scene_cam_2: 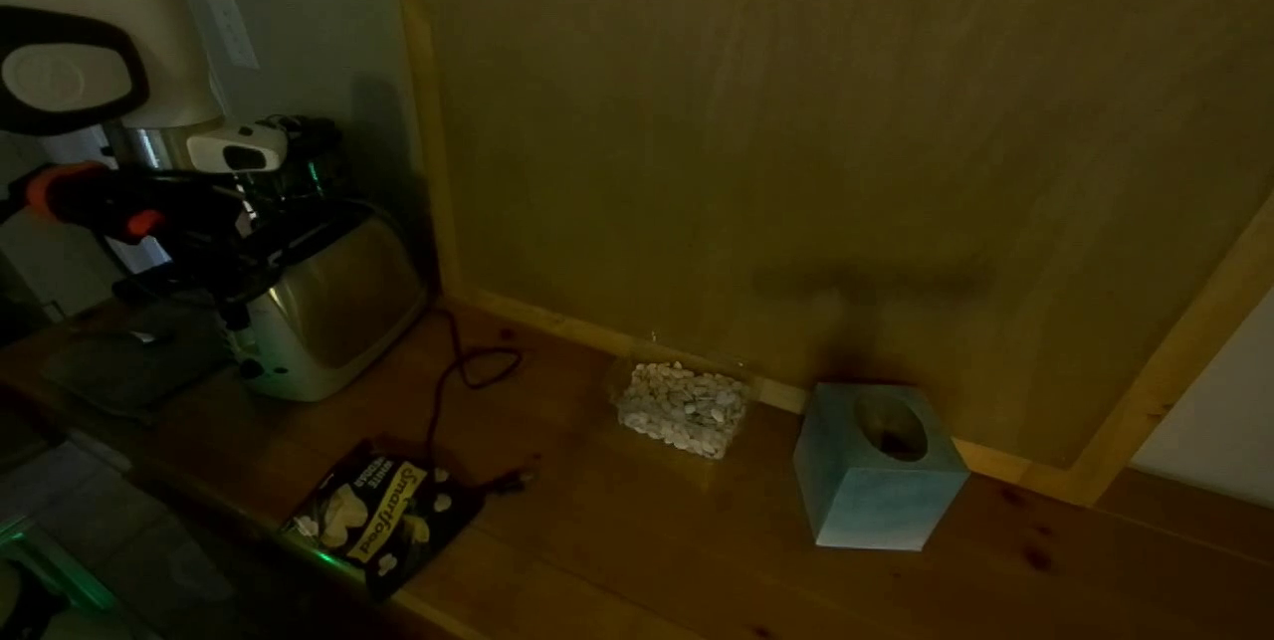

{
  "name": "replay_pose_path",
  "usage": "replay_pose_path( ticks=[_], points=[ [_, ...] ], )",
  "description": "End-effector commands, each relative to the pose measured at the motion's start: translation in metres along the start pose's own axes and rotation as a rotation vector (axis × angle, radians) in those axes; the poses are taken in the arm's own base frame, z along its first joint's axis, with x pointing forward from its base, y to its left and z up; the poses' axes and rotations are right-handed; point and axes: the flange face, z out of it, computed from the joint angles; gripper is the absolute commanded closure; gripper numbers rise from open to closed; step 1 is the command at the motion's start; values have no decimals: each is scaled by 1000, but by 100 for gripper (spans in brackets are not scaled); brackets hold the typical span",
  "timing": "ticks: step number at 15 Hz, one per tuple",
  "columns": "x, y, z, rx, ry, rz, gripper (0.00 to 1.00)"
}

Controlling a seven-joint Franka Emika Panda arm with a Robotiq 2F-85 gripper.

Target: Push the lever on the toaster downwards.

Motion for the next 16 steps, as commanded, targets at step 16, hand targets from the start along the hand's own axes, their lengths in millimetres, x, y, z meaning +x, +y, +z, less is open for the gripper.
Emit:
replay_pose_path(
  ticks=[16],
  points=[
    [29,3,22,-34,65,1,99]
  ],
)
